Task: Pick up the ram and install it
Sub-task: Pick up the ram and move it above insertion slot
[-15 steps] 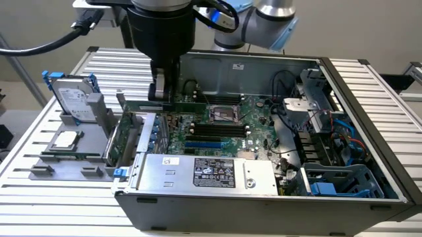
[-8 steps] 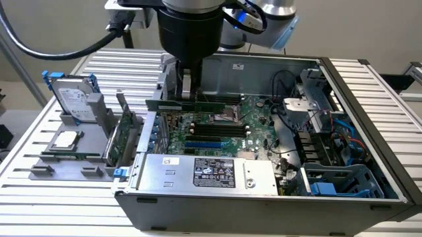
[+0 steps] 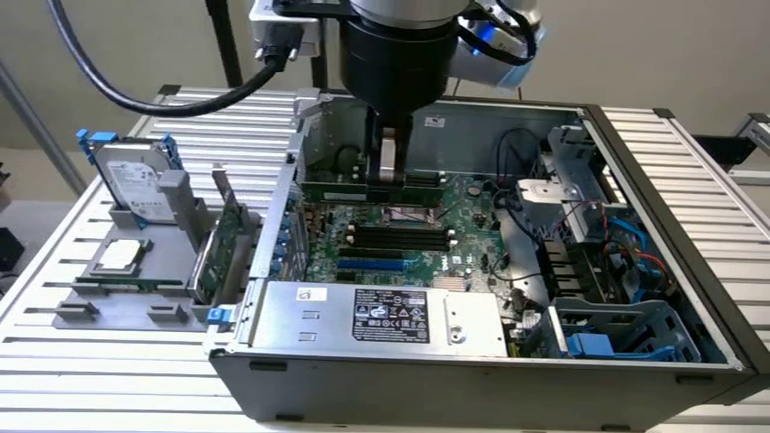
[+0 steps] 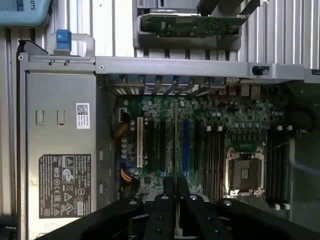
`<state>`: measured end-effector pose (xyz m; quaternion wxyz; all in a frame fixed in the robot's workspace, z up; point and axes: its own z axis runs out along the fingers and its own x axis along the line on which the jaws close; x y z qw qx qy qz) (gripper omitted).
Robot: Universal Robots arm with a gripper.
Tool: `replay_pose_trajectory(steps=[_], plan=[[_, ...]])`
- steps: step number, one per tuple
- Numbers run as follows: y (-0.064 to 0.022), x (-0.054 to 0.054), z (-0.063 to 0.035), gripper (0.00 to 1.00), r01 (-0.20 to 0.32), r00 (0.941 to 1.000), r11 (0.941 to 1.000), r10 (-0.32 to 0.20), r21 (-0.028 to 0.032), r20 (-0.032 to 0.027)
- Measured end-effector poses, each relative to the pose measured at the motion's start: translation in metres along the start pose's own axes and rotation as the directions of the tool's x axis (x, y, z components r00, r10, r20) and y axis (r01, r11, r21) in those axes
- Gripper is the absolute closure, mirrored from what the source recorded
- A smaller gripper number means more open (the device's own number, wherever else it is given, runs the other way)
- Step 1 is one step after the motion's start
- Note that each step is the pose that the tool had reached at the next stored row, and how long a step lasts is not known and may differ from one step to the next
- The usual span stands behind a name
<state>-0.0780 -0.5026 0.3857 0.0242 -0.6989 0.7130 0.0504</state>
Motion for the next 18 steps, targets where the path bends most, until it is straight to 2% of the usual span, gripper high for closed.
replay_pose_trajectory(steps=[4,11,18], plan=[[-0.0101,-0.013,0.0045,1.0,0.0,1.0,1.0,0.0,-0.0001,-0.0009],[-0.0185,-0.044,0.0176,1.0,0.0,1.0,1.0,0.0,0.0001,-0.0074],[-0.0254,-0.072,0.0326,1.0,0.0,1.0,1.0,0.0,0.0001,-0.0086]])
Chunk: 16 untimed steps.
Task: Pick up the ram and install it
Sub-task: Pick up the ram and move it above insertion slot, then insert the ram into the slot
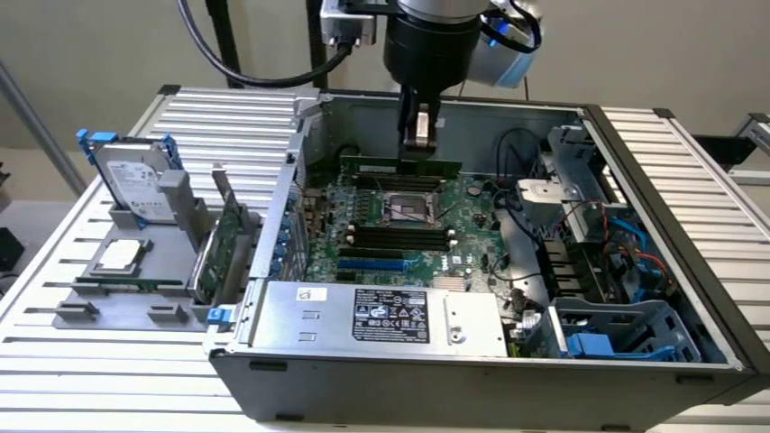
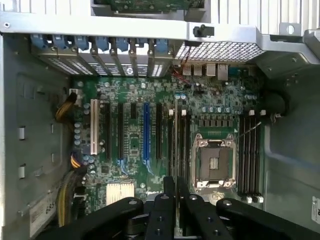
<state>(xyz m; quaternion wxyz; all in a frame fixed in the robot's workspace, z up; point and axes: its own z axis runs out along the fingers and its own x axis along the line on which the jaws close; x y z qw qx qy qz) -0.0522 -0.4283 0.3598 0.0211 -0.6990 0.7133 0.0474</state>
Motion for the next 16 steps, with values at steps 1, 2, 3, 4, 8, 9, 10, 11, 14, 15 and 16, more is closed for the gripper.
replay_pose_trajectory(steps=[1,2,3,4,8,9,10,11,14,15,16], plan=[[-0.001,-0.002,0.002,1.0,0.0,1.0,1.0,0.0,0.0001,0.0001],[-0.0018,-0.004,0.004,1.0,0.0,1.0,1.0,0.0,0.0,0.0],[-0.0025,-0.006,0.006,1.0,0.0,1.0,1.0,0.0,0.0,0.0001],[-0.0031,-0.008,0.0079,1.0,-0.001,1.0,1.0,0.001,0.0,0.0002],[-0.0049,-0.013,0.0151,1.0,-0.001,1.0,1.0,0.001,0.0,0.0002],[-0.0049,-0.013,0.0152,1.0,-0.001,1.0,1.0,0.001,0.0,0.0001],[-0.0049,-0.013,0.0152,1.0,-0.001,1.0,1.0,0.001,-0.0003,0.0003],[-0.0048,-0.013,0.0152,1.0,-0.001,1.0,1.0,0.001,-0.0005,0.0003],[-0.0048,-0.013,0.0152,1.0,-0.001,1.0,1.0,0.001,-0.0005,0.0003],[-0.0048,-0.013,0.0152,1.0,-0.001,1.0,1.0,0.001,-0.0005,0.0004],[-0.0048,-0.013,0.0152,1.0,-0.001,1.0,1.0,0.001,-0.0005,0.0003]])
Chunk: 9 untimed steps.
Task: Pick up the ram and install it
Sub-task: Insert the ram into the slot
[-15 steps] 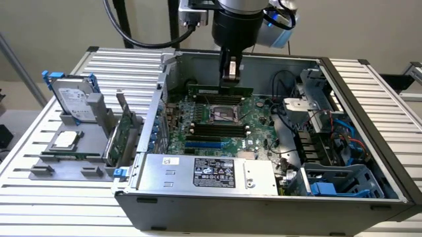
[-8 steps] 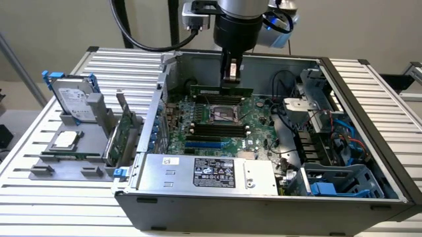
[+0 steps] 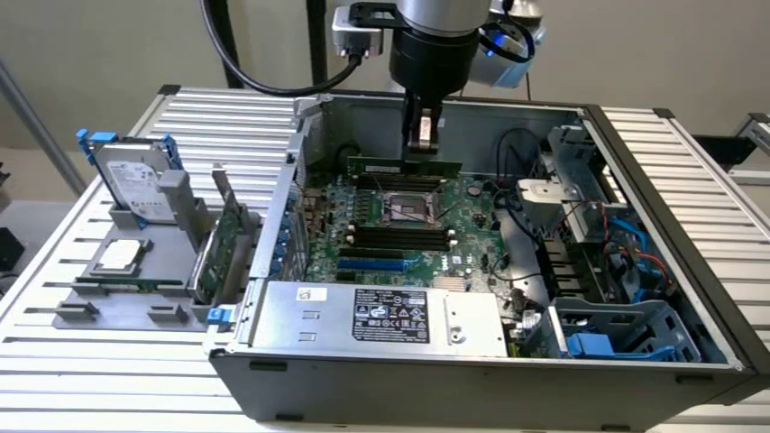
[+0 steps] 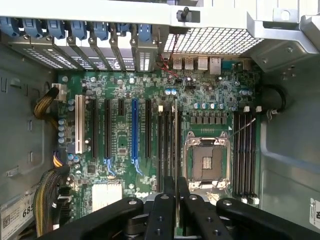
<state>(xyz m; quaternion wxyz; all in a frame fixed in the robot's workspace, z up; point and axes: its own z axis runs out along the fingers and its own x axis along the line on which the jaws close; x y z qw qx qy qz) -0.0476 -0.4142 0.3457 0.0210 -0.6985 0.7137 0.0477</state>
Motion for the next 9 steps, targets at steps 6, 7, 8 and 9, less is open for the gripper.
replay_pose_trajectory(steps=[6,7,8,9], plan=[[0.0,0.0,0.0,1.0,0.0,1.0,1.0,0.0,0.0,0.0],[0.0,0.0,0.0,1.0,0.0,1.0,1.0,0.0,0.0,0.0],[0.0,0.0,0.0,1.0,0.0,1.0,1.0,0.0,0.0,0.0],[0.0,0.0,0.0,1.0,0.0,1.0,1.0,0.0,0.0,0.0]])
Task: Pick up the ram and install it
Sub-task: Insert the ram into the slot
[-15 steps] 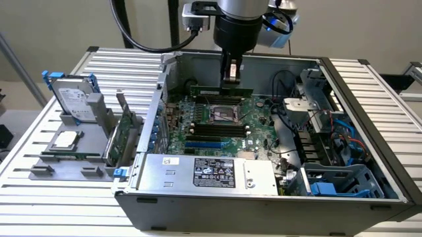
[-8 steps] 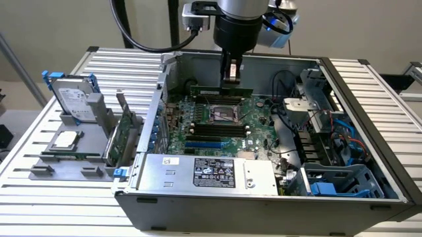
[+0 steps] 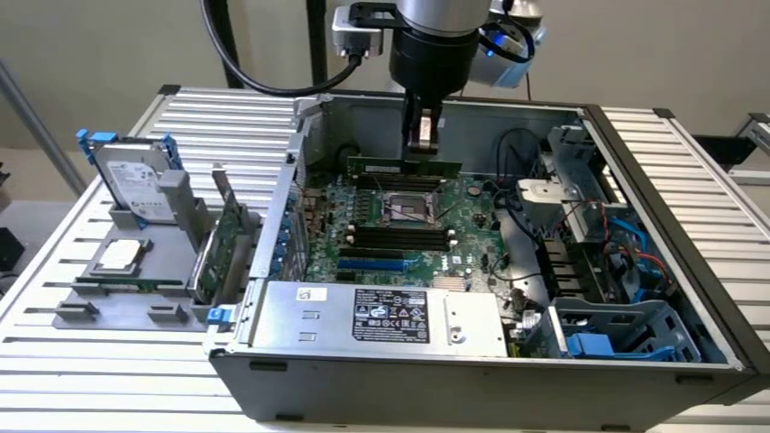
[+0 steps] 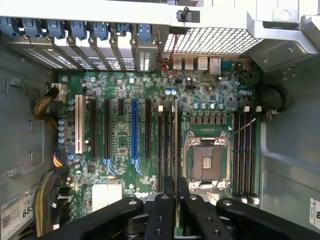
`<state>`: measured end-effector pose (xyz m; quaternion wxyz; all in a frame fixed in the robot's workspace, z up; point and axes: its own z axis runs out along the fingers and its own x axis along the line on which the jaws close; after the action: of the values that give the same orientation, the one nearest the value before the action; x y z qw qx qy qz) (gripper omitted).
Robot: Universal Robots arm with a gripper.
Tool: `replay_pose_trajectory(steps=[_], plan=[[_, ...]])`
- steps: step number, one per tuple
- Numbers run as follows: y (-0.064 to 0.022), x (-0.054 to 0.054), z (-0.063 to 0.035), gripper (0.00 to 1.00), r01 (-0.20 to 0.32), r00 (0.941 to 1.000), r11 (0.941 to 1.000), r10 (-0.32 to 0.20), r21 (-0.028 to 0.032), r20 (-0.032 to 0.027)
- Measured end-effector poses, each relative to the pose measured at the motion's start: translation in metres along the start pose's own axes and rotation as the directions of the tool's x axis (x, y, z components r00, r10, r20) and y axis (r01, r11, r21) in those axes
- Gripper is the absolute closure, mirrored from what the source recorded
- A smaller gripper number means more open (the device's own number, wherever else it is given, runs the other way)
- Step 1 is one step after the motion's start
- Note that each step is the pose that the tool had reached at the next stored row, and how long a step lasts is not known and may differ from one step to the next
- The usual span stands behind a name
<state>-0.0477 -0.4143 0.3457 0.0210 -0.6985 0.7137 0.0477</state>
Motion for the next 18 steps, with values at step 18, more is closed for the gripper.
replay_pose_trajectory(steps=[18], plan=[[-0.0014,0.0,0.0177,1.0,-0.001,0.9995,1.0,0.001,0.0007,-0.0305]])
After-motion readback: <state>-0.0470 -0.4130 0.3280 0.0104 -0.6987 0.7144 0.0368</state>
